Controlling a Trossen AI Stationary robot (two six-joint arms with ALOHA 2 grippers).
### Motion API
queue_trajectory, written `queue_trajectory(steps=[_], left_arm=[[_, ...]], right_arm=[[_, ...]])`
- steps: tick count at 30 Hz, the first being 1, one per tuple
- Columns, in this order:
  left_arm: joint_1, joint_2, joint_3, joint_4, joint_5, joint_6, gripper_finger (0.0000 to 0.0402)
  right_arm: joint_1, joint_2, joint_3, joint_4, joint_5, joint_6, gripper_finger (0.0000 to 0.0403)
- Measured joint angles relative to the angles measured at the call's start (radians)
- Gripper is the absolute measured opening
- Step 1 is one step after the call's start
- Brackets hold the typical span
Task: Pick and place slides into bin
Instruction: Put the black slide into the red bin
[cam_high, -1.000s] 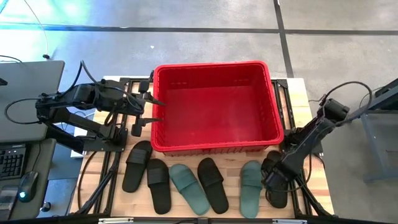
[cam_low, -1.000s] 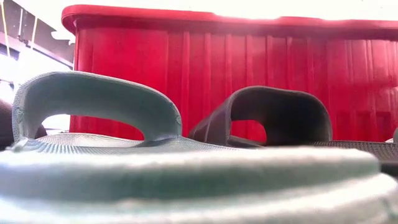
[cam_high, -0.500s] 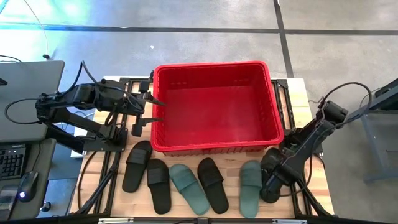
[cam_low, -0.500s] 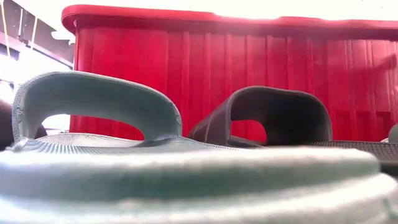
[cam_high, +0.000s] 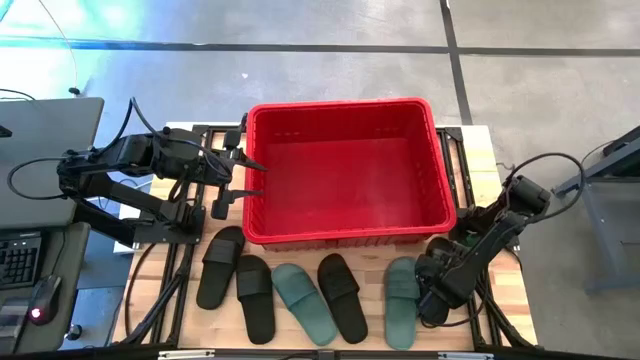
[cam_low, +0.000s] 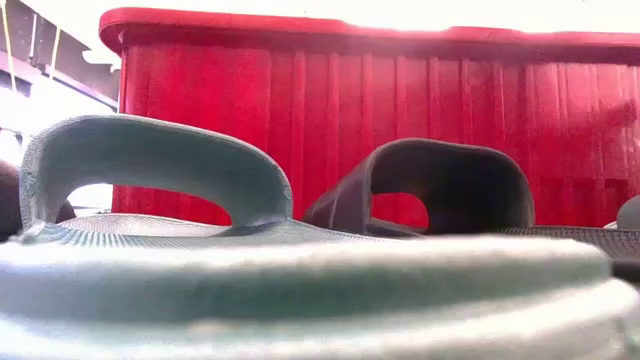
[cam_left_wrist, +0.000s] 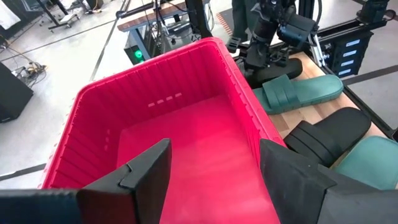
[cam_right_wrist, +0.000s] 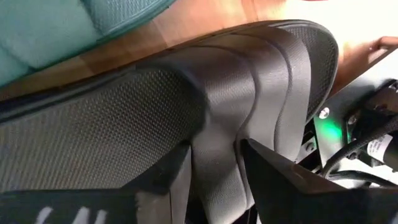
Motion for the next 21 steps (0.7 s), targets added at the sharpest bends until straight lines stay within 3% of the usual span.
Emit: queue_trajectory(steps=[3, 8, 21], left_arm=[[0.0, 0.0, 0.0, 0.0, 0.0, 0.0, 0.0227], [0.0, 0.0, 0.0, 0.0, 0.0, 0.0, 0.0227], [0.0, 0.0, 0.0, 0.0, 0.0, 0.0, 0.0227]], right_arm=[[0.001, 0.004, 0.014, -0.004, 0.003, 0.007, 0.01], [0.002, 0.003, 0.053, -0.018, 0.001, -0.006, 0.0012], [0.002, 0.004, 0.156, -0.11, 0.0, -0.001, 0.0002]])
